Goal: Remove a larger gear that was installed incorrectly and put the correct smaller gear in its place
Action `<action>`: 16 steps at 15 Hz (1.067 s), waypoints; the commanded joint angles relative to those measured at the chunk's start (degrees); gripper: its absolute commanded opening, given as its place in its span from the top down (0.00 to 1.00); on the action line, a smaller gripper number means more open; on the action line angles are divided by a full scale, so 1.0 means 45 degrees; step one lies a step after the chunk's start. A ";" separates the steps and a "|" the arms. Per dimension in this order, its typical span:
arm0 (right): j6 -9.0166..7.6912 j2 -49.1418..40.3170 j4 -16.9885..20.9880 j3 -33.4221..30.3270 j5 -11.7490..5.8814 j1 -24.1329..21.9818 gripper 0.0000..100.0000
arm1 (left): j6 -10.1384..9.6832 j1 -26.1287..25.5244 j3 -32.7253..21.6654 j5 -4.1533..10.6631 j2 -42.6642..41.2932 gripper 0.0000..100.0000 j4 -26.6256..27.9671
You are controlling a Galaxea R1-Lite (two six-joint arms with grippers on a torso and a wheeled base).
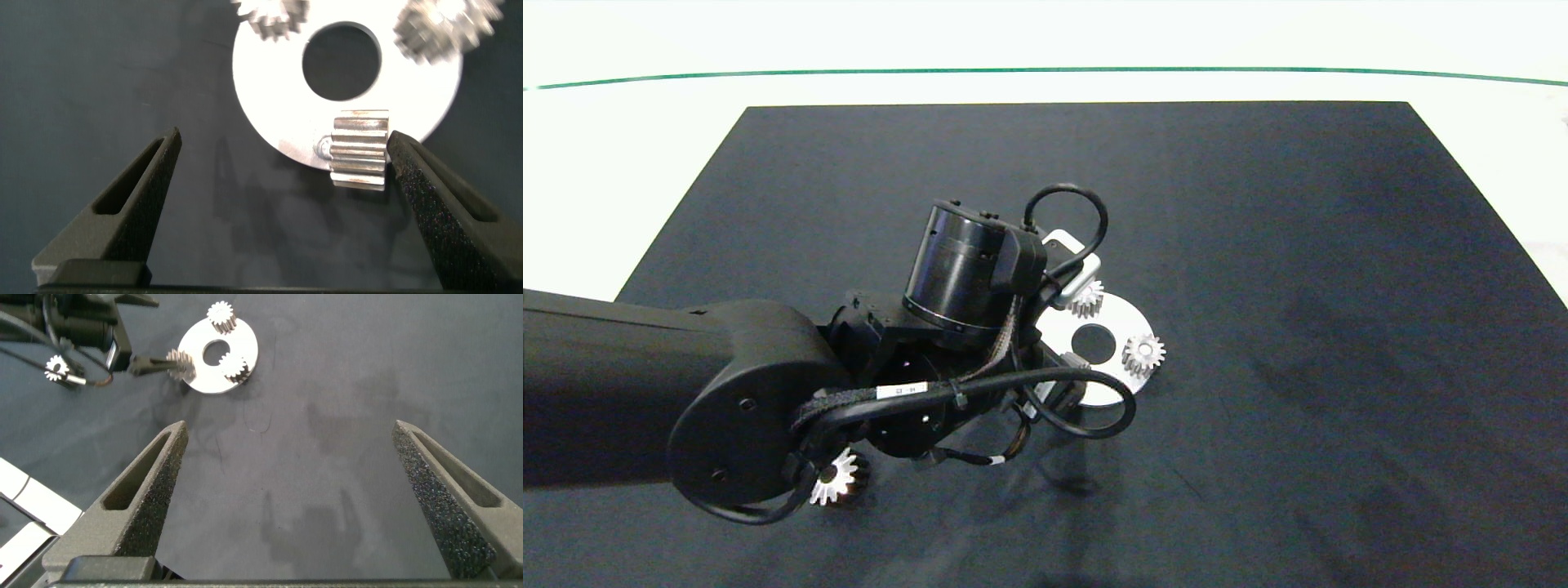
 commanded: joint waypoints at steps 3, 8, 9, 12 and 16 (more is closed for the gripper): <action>-0.0004 0.0002 0.0021 -0.0036 -0.0011 0.0009 0.00 | 0.0091 0.0176 -0.0306 0.0030 -0.0014 0.00 0.0032; -0.0004 -0.0135 0.0099 -0.0017 -0.0011 -0.0011 0.00 | -0.0006 0.0351 0.0612 0.0030 -0.0170 0.00 -0.0046; -0.0004 -0.0174 0.0099 -0.0017 -0.0011 -0.0011 0.00 | -0.0026 0.0371 0.0905 0.0030 -0.0229 0.00 -0.0202; -0.0004 -0.0252 0.0217 -0.0017 -0.0011 -0.0011 0.00 | -0.0006 0.0664 0.1823 0.0030 -0.0483 0.00 -0.0827; -0.0004 -0.0252 0.0217 -0.0036 -0.0011 -0.0030 0.00 | 0.0033 0.0762 0.2233 0.0030 -0.0854 0.00 -0.1218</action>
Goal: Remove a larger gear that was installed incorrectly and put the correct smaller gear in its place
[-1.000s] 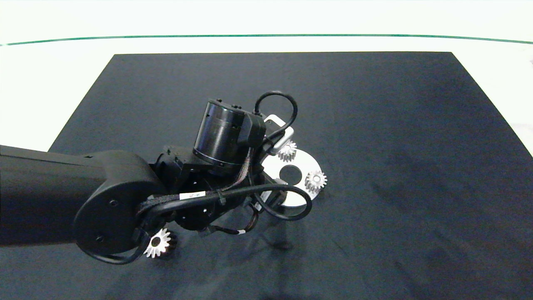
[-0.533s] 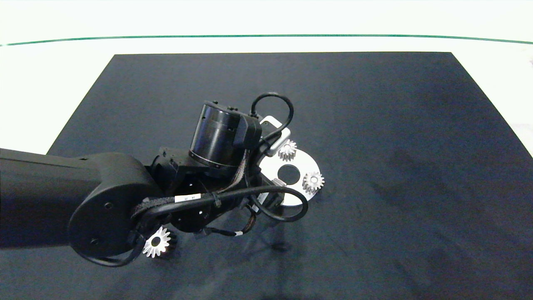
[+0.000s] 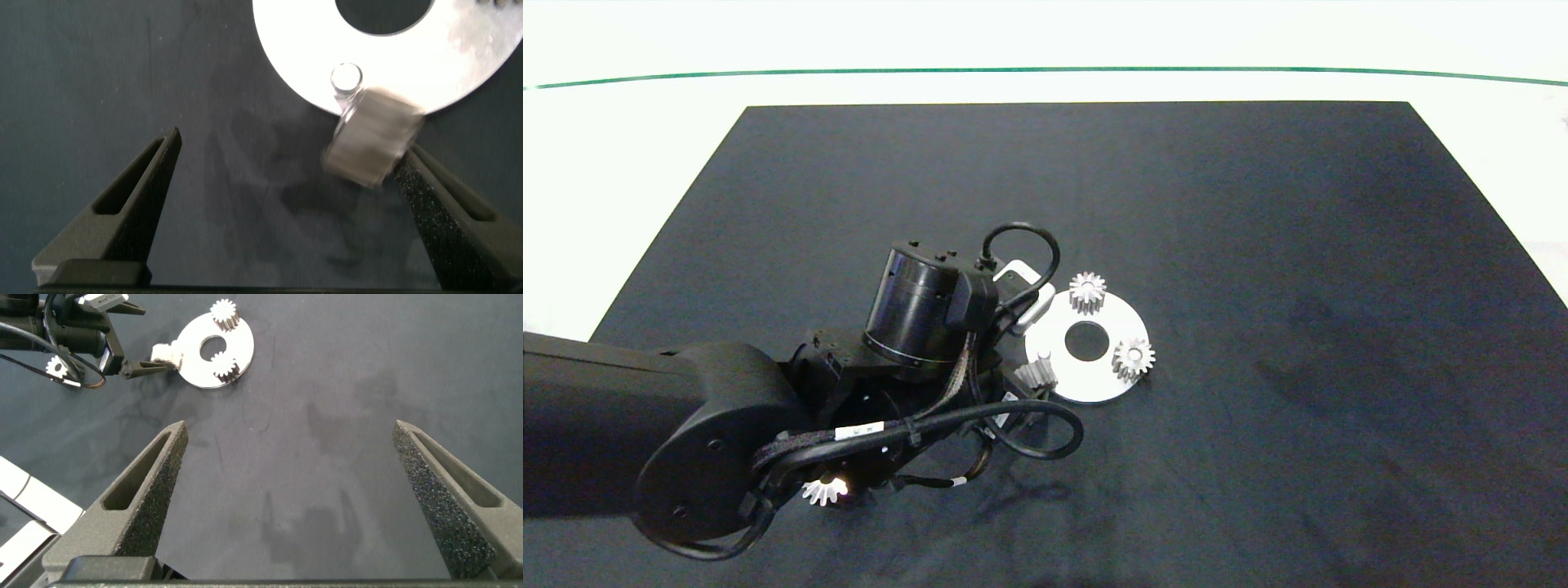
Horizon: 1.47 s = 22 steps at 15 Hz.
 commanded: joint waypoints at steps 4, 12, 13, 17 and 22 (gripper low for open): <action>-0.0004 -0.0028 0.0027 -0.0017 -0.0017 -0.0017 0.00 | 0.0013 0.0084 0.0281 0.0016 -0.0540 0.00 -0.0023; -0.0004 -0.0164 0.0086 0.0139 -0.0017 -0.0056 0.00 | -0.0261 0.0885 0.1355 0.0016 -0.0696 0.00 -0.0433; -0.0004 -0.0145 0.0086 0.0119 -0.0017 -0.0076 0.00 | -0.0222 0.0963 0.1238 -0.0003 -0.0676 0.00 -0.0492; -0.0004 -0.0125 0.0086 0.0100 -0.0017 -0.0115 0.00 | -0.0104 0.0827 0.0105 -0.0003 -0.0403 0.00 -0.0414; -0.0024 -0.0125 0.0086 0.0080 -0.0036 -0.0115 0.00 | 0.0071 0.1120 -0.0031 -0.0003 -0.0403 0.00 -0.0414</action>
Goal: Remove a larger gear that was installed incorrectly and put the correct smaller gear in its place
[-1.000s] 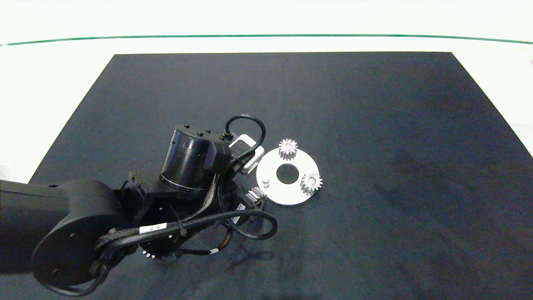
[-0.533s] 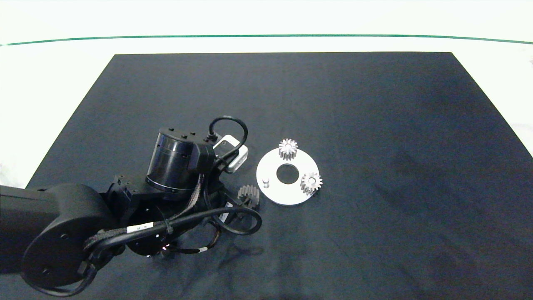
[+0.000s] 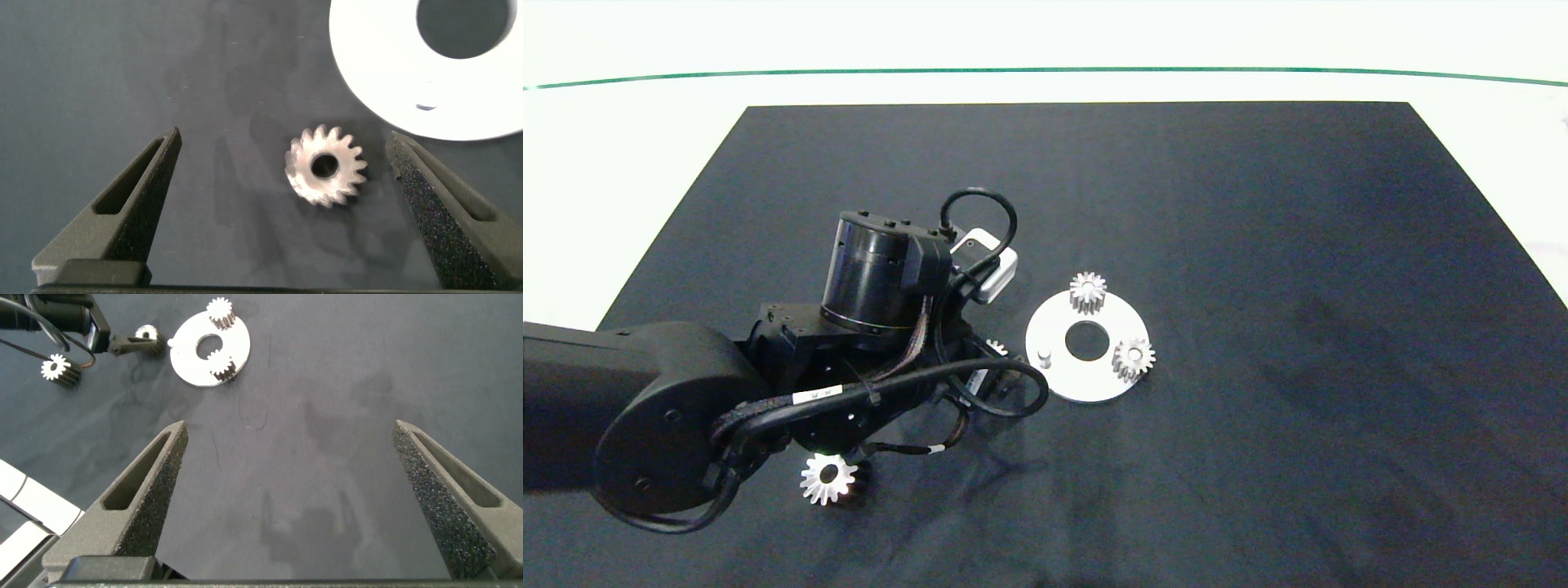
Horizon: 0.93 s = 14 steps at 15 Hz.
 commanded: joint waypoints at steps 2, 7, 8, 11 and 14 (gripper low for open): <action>-0.0005 0.0035 0.0031 -0.0017 -0.0014 0.0007 0.00 | -0.0005 0.0095 0.0217 0.0032 -0.0337 0.00 0.0049; -0.0005 0.0015 0.0031 0.0022 -0.0014 0.0007 0.00 | -0.0572 0.0095 0.1740 -0.0007 -0.1412 0.00 0.0616; -0.0005 0.0015 0.0051 0.0022 -0.0014 0.0007 0.00 | -0.0650 0.0114 0.1740 -0.0027 -0.1372 0.00 0.0576; -0.0005 -0.0024 0.0051 0.0041 -0.0014 -0.0130 0.00 | -0.0825 0.0036 0.1603 -0.0007 -0.0982 0.00 -0.0029; -0.0005 -0.0024 0.0070 0.0041 -0.0014 -0.0130 0.00 | -0.1021 -0.0042 0.1408 0.0012 -0.0572 0.00 -0.0107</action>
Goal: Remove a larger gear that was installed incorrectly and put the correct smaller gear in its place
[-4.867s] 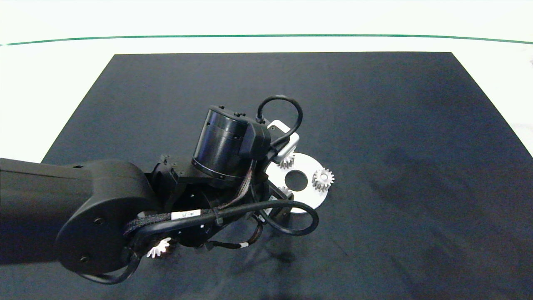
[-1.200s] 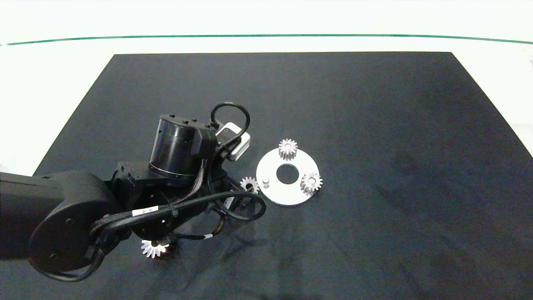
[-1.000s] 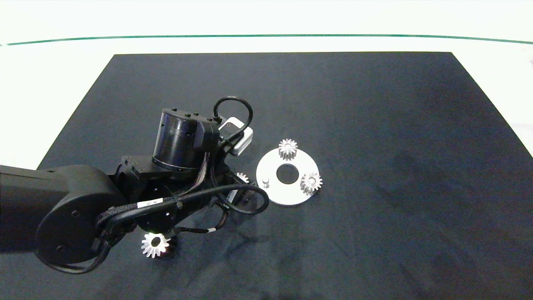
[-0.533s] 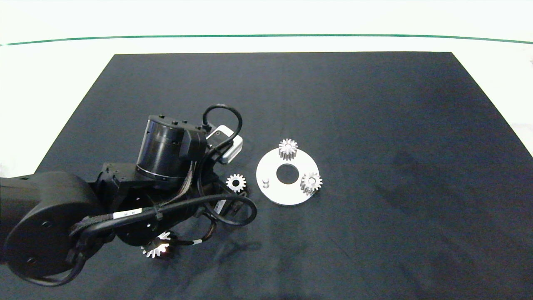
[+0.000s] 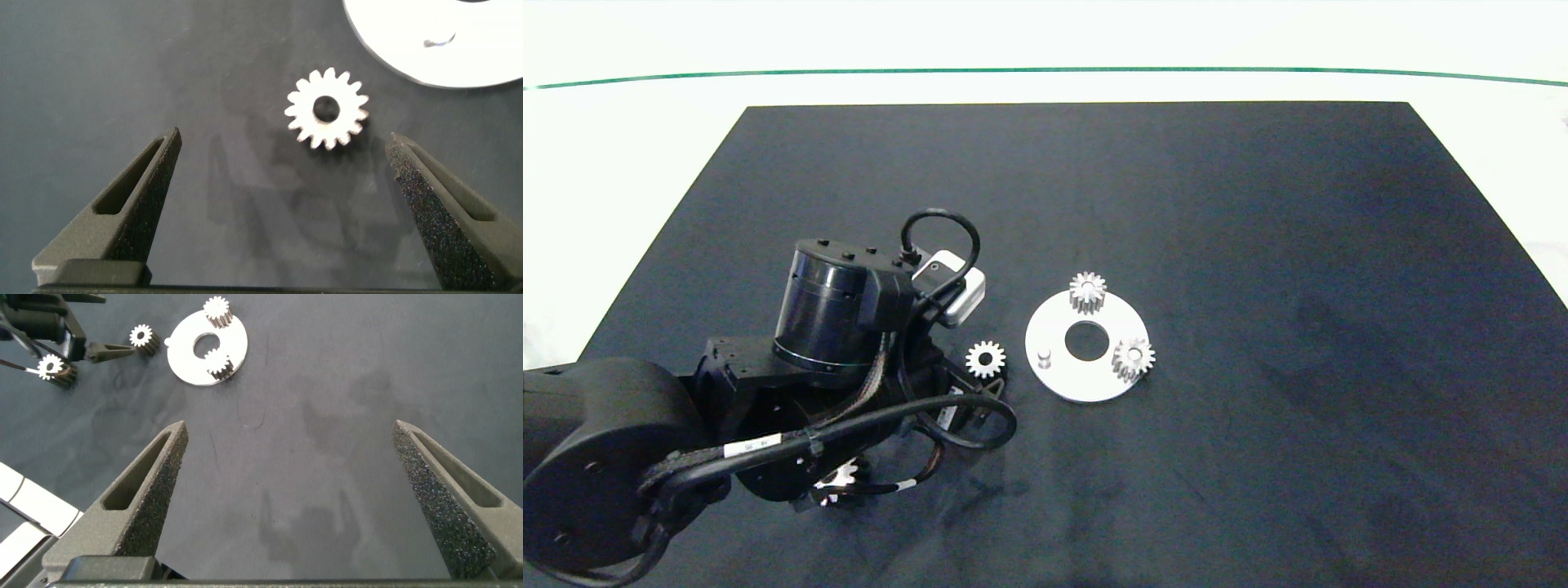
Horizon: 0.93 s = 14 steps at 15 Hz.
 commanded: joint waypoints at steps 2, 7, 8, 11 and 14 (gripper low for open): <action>-0.0005 0.0000 0.0261 -0.0019 0.0005 -0.0013 0.00 | -0.0449 -0.0055 -0.0150 0.0045 0.0639 0.00 0.0019; -0.0005 0.0000 0.0261 -0.0019 0.0005 -0.0013 0.00 | -0.0800 -0.0055 -0.0678 0.0025 0.1224 0.00 0.0038; -0.0005 0.0000 0.0261 -0.0019 0.0005 -0.0013 0.00 | -0.0800 -0.0055 -0.0775 0.0025 0.1264 0.00 0.0038; -0.0005 0.0000 0.0261 -0.0019 0.0005 -0.0033 0.00 | -0.0820 -0.0036 -0.0971 0.0025 0.1439 0.00 0.0058; -0.0005 0.0000 0.0261 -0.0019 0.0005 -0.0052 0.00 | -0.0976 -0.0016 -0.0990 0.0025 0.1537 0.02 0.0077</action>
